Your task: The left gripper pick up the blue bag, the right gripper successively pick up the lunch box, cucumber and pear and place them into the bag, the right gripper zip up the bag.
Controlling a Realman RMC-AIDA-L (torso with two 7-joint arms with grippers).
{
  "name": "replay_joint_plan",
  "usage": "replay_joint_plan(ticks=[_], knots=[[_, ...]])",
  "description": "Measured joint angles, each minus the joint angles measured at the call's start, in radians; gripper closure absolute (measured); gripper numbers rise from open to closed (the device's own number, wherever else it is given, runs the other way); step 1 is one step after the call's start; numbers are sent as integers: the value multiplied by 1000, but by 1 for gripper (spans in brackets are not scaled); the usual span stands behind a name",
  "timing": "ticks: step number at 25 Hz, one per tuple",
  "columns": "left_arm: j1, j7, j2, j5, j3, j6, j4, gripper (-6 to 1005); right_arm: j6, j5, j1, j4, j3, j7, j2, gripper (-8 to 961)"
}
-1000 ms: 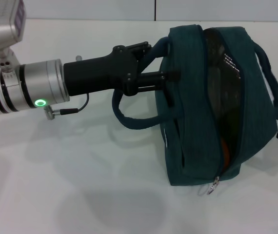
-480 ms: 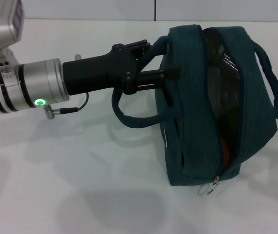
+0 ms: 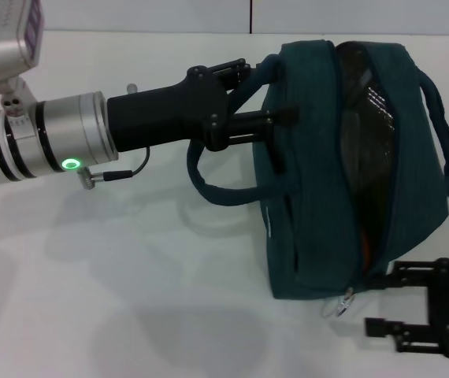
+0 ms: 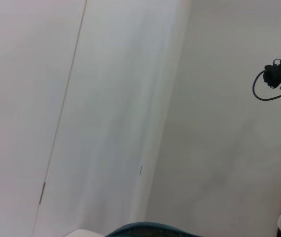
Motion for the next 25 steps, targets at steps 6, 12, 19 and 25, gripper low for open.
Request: replay_joint_plan(ticks=[6,12,19,25], knots=[[0,10,-1,-1,0,2,1,227,72,-35,40,2,-55,82,13,350],[3,13,-1,2,0,3,1,228,100,-32,54,23,-63,96,19,363],[1,22,-2,3,0,5,1,228,114,-31,92,64,-88,93,24,387],[0,22,-3,2,0,5,2,229,115,-29,122,90,-141,96,25,407]])
